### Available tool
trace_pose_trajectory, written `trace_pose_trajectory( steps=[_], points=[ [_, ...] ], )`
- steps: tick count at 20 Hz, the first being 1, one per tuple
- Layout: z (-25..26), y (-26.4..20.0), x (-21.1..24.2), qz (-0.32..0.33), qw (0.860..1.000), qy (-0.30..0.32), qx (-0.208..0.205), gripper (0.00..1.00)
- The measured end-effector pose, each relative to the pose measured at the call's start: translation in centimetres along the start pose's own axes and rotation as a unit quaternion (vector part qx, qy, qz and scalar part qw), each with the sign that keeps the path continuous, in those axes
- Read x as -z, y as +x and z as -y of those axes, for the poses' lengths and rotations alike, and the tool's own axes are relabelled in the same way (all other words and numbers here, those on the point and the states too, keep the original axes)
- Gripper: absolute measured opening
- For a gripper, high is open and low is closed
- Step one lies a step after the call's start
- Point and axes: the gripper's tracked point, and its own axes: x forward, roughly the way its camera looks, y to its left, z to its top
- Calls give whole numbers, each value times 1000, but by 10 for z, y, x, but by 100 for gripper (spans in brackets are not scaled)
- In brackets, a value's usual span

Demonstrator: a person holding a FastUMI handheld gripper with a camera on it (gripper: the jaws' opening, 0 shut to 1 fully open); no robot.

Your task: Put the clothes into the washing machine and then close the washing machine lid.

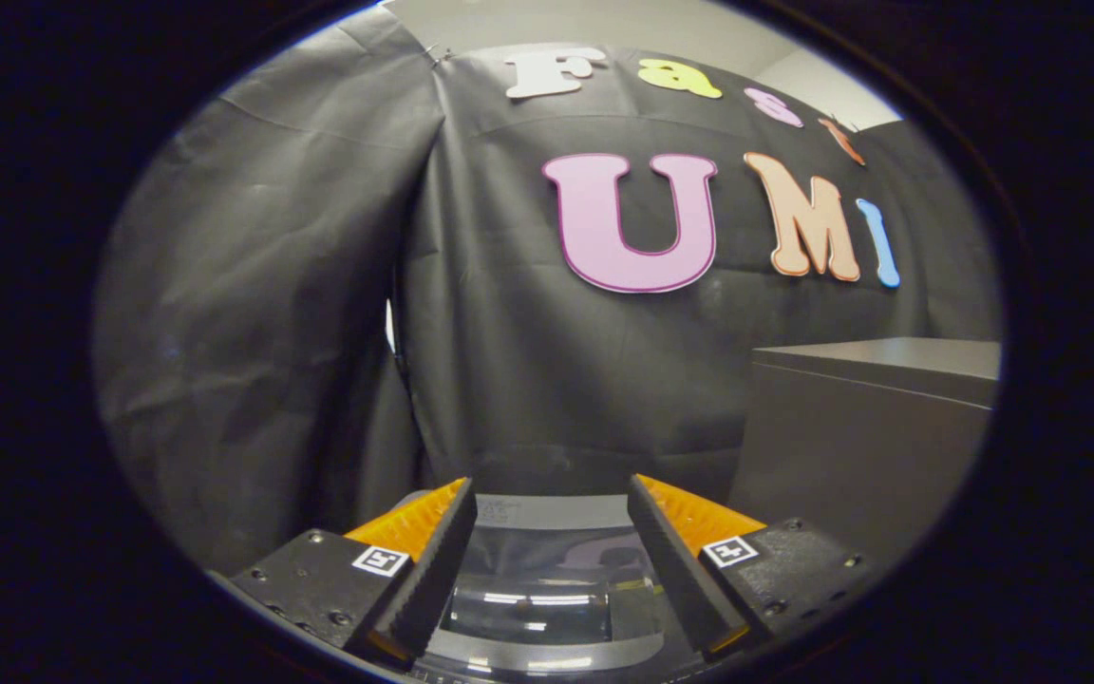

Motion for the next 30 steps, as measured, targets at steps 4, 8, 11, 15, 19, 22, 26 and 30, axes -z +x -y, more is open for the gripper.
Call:
trace_pose_trajectory(
  steps=[4, 8, 11, 15, 19, 22, 26, 30],
  points=[
    [5, -27, -1, -12, 1000, -11, 3, 97],
    [12, -53, -1, -27, 1000, -10, 2, 96],
    [23, -75, -5, -39, 999, -13, 4, 96],
    [41, -113, -21, -35, 999, -23, -1, 97],
    [59, -154, -44, -13, 999, -29, -1, 97],
    [59, -185, -53, -3, 999, -37, -20, 97],
    [59, -227, -63, 7, 998, -30, -56, 97],
    [97, -267, -74, 26, 999, -18, -34, 97]
  ],
)
